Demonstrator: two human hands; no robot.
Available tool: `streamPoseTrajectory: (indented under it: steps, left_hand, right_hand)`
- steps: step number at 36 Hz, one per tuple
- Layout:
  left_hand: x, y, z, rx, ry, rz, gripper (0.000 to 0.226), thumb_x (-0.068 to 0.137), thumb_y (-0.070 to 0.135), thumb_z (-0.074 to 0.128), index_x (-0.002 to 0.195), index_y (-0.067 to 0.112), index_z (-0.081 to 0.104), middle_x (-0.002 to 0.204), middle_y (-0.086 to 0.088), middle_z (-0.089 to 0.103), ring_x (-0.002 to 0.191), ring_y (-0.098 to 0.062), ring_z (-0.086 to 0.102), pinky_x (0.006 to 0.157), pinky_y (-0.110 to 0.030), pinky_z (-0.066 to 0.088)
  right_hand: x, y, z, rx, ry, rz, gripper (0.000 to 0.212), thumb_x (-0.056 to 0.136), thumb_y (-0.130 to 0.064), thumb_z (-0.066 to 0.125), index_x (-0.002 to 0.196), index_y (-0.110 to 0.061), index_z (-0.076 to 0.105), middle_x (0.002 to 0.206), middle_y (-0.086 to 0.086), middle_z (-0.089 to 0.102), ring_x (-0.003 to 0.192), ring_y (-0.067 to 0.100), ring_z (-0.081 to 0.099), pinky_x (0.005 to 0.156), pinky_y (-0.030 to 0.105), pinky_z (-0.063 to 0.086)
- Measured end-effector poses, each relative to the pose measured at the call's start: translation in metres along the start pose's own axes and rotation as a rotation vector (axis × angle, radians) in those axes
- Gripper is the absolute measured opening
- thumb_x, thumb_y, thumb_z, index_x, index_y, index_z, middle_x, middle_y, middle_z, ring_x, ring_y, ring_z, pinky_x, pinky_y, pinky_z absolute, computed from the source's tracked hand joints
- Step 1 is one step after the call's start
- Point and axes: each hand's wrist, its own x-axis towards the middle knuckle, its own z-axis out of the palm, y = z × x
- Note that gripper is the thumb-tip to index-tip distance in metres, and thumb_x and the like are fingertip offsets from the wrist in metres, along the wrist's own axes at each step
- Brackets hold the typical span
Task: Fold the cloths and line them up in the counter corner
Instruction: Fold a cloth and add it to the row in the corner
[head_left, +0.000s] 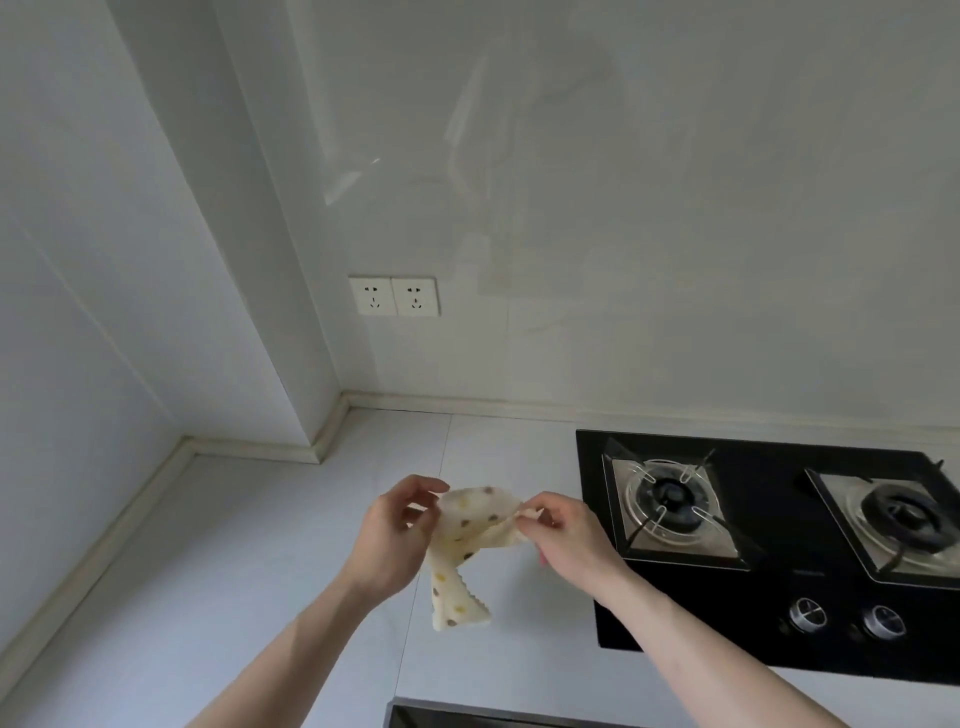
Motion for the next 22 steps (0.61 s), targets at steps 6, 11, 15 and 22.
streamPoseTrajectory:
  steps: [6,11,15,22]
  left_hand:
    - [0.003,-0.010,-0.011,0.001,-0.112,-0.220,0.046,0.082,-0.003,0.033,0.092,0.019,0.072,0.092,-0.004,0.070,0.085,-0.020,0.063,0.072,-0.026,0.047]
    - [0.000,-0.011,-0.012,0.042,-0.182,-0.222,0.045,0.085,-0.010,0.041,0.064,0.017,0.069,0.072,0.001,0.068,0.075,-0.017,0.057,0.071,-0.027,0.040]
    - [-0.005,-0.006,-0.012,0.088,-0.232,-0.206,0.036,0.091,0.003,0.052,0.075,0.021,0.080,0.081,0.009,0.075,0.082,-0.008,0.064,0.079,-0.020,0.046]
    - [-0.022,-0.012,-0.014,0.105,-0.164,-0.029,0.019,0.078,0.017,0.084,0.078,0.012,0.066,0.075,-0.002,0.069,0.067,-0.010,0.060,0.065,-0.021,0.049]
  right_hand:
    - [-0.008,0.007,-0.011,0.008,0.006,0.043,0.025,0.095,-0.012,0.046,0.081,-0.006,0.066,0.071,0.005,0.074,0.067,0.020,0.072,0.066,0.041,0.058]
    - [-0.016,0.011,-0.016,0.004,0.028,0.016,0.033,0.093,-0.035,0.061,0.071,-0.012,0.070,0.075,-0.003,0.075,0.071,0.015,0.073,0.072,0.044,0.060]
    - [-0.025,0.014,-0.019,-0.029,0.039,-0.046,0.020,0.079,-0.038,0.082,0.073,-0.022,0.072,0.076,-0.007,0.074,0.072,0.009,0.069,0.071,0.027,0.055]
    - [-0.035,0.032,-0.029,0.002,0.070,-0.129,0.035,0.080,-0.011,0.078,0.096,-0.037,0.062,0.087,-0.003,0.071,0.080,0.014,0.068,0.071,0.027,0.054]
